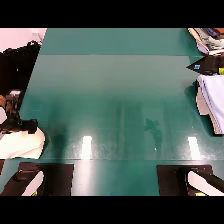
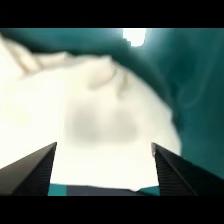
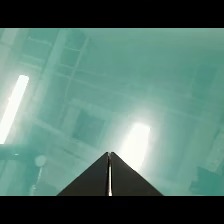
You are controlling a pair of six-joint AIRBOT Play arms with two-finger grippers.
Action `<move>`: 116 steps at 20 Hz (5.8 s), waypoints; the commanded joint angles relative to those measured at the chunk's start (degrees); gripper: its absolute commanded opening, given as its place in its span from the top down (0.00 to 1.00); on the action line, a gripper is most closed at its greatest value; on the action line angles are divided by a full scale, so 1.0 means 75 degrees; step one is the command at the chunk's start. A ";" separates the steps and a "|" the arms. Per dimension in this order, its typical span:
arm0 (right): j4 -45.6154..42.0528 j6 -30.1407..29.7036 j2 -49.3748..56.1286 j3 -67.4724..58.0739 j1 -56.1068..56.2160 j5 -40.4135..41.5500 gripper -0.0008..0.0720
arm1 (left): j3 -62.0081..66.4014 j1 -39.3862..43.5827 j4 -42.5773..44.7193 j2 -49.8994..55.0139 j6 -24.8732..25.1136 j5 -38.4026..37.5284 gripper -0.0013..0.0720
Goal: Fold the shirts.
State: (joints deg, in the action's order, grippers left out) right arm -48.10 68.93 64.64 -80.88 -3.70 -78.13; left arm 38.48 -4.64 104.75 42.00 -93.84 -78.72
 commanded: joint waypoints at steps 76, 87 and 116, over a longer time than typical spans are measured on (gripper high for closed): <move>-0.0026 0.0941 0.5505 -0.0822 0.2876 0.1466 0.37 | 0.4590 0.3217 -0.4406 0.4476 0.1422 0.3969 0.95; -0.0020 0.0935 0.6811 -0.3398 0.3450 0.2224 0.97 | 0.4593 0.3217 -0.4412 0.4468 0.1285 0.3905 0.95; -0.1597 0.0854 0.0338 0.0315 0.2955 0.1623 0.97 | 0.3366 0.1620 -0.4538 0.0854 0.0772 0.3203 0.95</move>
State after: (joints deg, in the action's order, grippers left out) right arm -60.84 75.31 67.59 -85.84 15.88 -71.66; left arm 69.17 7.46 71.00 48.45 -88.18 -54.28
